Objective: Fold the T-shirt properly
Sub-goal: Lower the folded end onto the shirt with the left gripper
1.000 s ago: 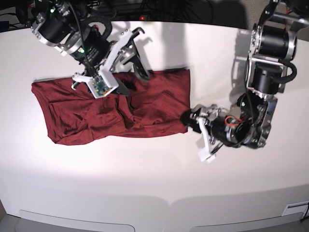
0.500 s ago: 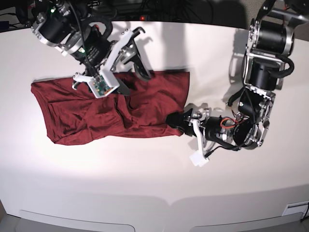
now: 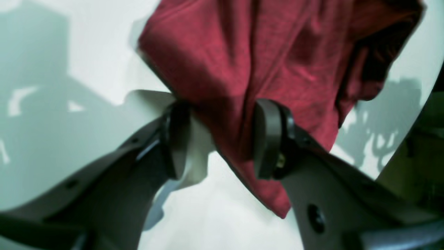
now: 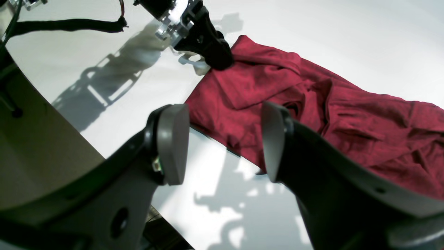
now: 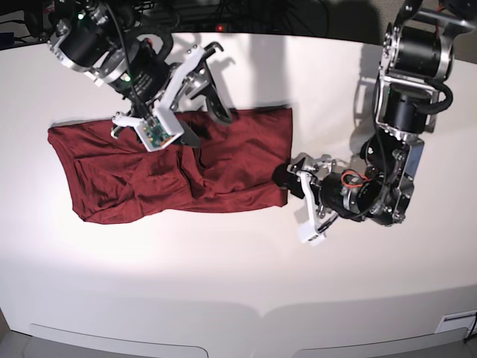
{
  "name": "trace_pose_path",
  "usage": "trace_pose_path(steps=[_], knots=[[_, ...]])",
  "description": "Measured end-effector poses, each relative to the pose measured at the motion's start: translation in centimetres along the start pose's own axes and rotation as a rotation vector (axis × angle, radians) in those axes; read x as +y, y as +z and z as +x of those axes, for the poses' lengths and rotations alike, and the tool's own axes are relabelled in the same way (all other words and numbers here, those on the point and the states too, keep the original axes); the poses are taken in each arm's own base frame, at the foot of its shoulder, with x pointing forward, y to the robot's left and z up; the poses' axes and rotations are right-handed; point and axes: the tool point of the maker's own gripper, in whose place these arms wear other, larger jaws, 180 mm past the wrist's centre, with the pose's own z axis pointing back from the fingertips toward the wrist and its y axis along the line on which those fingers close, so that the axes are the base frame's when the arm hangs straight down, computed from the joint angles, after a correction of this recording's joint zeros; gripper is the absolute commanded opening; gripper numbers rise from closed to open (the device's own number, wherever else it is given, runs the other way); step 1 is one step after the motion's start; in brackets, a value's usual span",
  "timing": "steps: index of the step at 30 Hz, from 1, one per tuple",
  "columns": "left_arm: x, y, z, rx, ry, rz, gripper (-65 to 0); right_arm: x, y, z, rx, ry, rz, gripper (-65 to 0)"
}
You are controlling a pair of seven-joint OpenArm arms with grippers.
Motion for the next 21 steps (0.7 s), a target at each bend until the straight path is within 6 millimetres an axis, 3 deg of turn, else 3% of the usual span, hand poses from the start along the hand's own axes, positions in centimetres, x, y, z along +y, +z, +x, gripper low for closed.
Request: trace_pose_path(steps=[7, 11, 15, 21], knots=[[0.1, 0.6, 1.9, -0.034, -0.018, 0.006, -37.1, 1.1, -0.2, 0.4, -0.015, -0.013, 0.047, -31.9], [-0.2, 0.7, 2.3, -0.044, -0.014, -0.009, -37.1, 1.9, -0.3, -1.2, 0.066, 0.006, 0.072, -31.9], [-0.4, 0.7, 2.2, -0.046, -0.008, -0.018, -37.1, -0.4, 0.9, -4.4, 0.203, 0.093, -0.029, -31.9], [-0.3, 0.7, 2.8, -0.075, -0.011, -0.014, -37.1, -6.1, 4.3, -6.1, 0.263, 0.078, -0.231, -31.9]])
